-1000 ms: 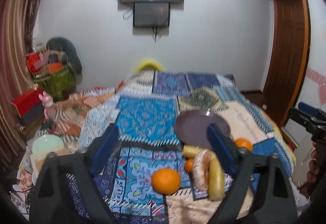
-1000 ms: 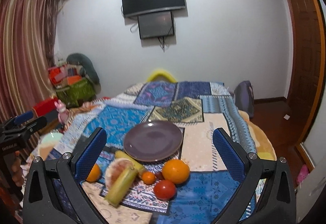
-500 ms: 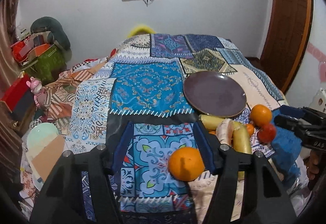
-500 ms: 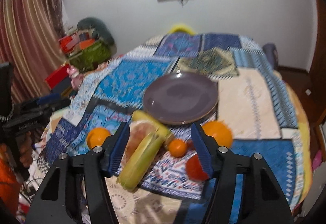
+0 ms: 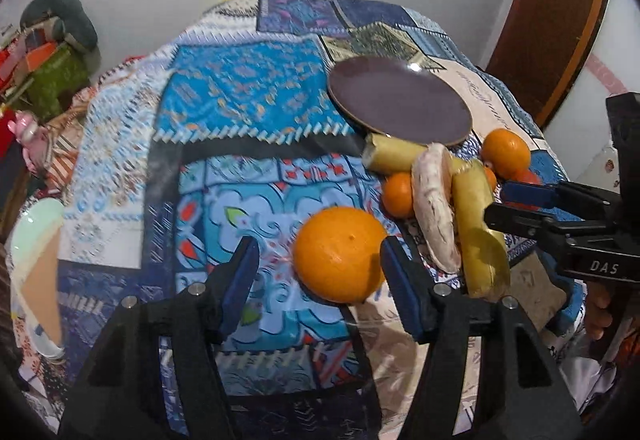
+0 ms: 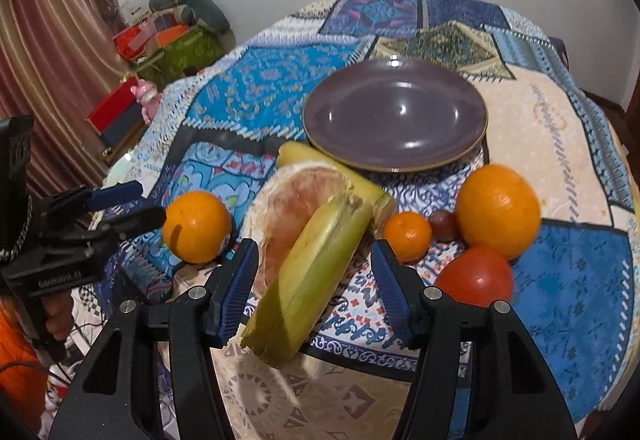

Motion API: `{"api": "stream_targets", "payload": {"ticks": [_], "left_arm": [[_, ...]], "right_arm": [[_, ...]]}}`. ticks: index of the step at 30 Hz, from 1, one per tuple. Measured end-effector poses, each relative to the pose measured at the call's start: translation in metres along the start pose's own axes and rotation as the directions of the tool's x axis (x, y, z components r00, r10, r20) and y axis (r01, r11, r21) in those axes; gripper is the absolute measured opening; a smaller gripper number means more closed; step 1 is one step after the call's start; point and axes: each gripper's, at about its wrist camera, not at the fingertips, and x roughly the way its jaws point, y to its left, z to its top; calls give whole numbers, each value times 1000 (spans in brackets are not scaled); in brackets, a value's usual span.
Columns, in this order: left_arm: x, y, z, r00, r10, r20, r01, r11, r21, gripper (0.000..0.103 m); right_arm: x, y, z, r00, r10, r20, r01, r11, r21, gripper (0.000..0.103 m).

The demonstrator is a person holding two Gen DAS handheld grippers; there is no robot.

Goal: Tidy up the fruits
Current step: 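Grasp a sugarcane piece with the right tool while the left tool grasps a large orange, then carry the sugarcane piece with the right tool while the left tool carries the orange to the plate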

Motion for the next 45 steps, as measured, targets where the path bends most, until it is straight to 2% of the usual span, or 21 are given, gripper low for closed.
{"api": "stream_targets", "payload": {"ticks": [5,11,16,27,33,36,45], "left_arm": [[15,-5,-3,999,-33,-25,33,999,16,67],[33,-4,-2,997,-58,-58,57,998,-12,67],[39,-6,-1,997,-47,-55,46,999,-10,67],[38,-8,3,999,-28,-29,28,999,-16,65],[26,-13,4,1000,1,-12,-1,1000,-8,65],[13,-14,8,1000,12,21,-12,1000,-18,65],[-25,-24,28,992,40,119,-38,999,-26,65]], "right_arm": [[13,-3,-3,998,15,-54,-13,999,42,42],[18,-4,-3,997,38,-73,-33,997,64,43],[29,-5,-3,994,50,-97,-41,995,90,46],[34,-9,-3,991,90,-95,-78,990,117,43],[19,-5,1,996,73,-41,-70,995,78,36],[7,-2,4,999,49,-3,-49,998,44,35],[-30,-9,13,994,38,100,-43,998,46,34]]}}
